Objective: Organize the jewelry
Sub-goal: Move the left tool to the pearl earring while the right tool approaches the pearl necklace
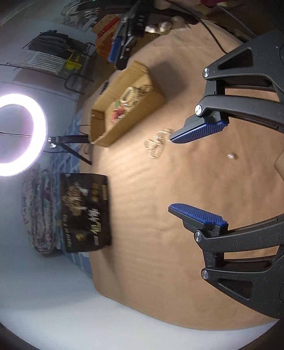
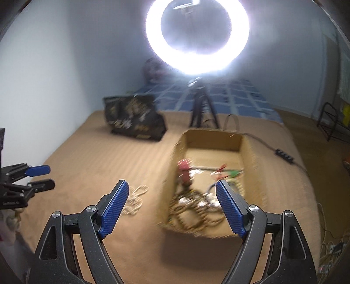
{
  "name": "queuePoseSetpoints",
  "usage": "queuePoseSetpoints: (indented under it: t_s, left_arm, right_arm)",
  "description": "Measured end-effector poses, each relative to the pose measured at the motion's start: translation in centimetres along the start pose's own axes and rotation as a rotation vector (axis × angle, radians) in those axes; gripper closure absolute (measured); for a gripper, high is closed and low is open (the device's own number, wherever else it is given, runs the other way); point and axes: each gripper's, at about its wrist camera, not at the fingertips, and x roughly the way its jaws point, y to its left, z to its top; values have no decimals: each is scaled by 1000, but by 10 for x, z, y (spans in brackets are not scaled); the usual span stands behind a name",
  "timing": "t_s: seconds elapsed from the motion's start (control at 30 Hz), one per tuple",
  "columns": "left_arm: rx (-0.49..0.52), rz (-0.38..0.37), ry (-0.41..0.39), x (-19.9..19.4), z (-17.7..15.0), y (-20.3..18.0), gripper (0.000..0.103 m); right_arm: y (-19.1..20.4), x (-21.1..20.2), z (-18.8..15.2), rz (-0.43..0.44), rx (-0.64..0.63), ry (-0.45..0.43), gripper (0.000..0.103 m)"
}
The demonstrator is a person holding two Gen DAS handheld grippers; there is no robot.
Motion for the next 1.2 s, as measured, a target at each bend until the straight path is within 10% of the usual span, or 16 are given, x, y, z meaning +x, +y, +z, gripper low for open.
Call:
queuePoseSetpoints:
  t_s: [0.37,1.2]
  left_arm:
    - [34,-124,102,20,-62,-4,74]
    - [106,-199,137,62,-88,-16,83]
  right_arm:
    - [52,39,-38,106,-78,110,22]
    - [100,122,-46,-9,-111,216,50]
